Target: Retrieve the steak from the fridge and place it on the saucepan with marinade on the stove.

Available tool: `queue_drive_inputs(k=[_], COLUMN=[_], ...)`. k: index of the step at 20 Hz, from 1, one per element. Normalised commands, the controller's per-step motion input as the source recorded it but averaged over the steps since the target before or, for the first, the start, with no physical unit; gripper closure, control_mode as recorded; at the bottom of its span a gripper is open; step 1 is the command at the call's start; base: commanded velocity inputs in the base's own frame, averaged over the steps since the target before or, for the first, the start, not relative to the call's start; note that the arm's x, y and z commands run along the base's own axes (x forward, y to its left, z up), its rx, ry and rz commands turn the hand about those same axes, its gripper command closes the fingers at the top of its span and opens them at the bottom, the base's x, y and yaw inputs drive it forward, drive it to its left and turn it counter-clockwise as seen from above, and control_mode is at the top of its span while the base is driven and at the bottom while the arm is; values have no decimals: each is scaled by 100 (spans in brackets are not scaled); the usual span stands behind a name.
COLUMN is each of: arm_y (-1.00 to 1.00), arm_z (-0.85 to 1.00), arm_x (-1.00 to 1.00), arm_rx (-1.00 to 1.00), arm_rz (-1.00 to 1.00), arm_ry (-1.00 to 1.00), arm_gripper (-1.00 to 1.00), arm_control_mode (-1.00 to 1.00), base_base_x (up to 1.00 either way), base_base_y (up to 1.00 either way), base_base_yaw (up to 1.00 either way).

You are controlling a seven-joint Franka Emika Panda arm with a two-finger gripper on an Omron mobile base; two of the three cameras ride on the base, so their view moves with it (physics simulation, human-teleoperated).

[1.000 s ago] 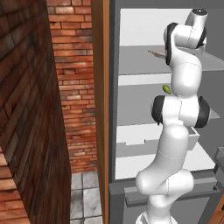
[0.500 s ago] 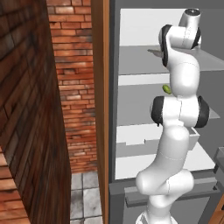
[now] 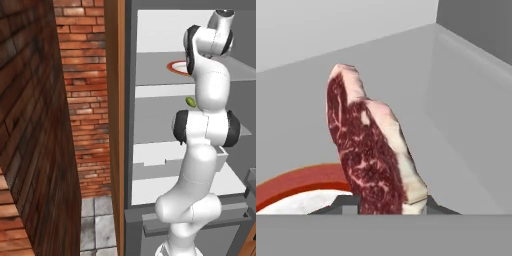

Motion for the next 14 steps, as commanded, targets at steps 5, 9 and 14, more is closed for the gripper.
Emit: queue_drive_inputs(k=[5, 9, 14], arm_y=[0, 0, 0], arm_z=[36, 19, 34], arm_x=[-46, -82, -100], arm_rx=[0, 0, 0], arm_rz=[0, 0, 0], arm_ry=[-27, -22, -21], arm_gripper=[100, 100, 100], arm_control_mode=[-100, -100, -100], base_base_x=[0, 0, 0], base_base_y=[0, 0, 0], base_base_yaw=[0, 0, 0])
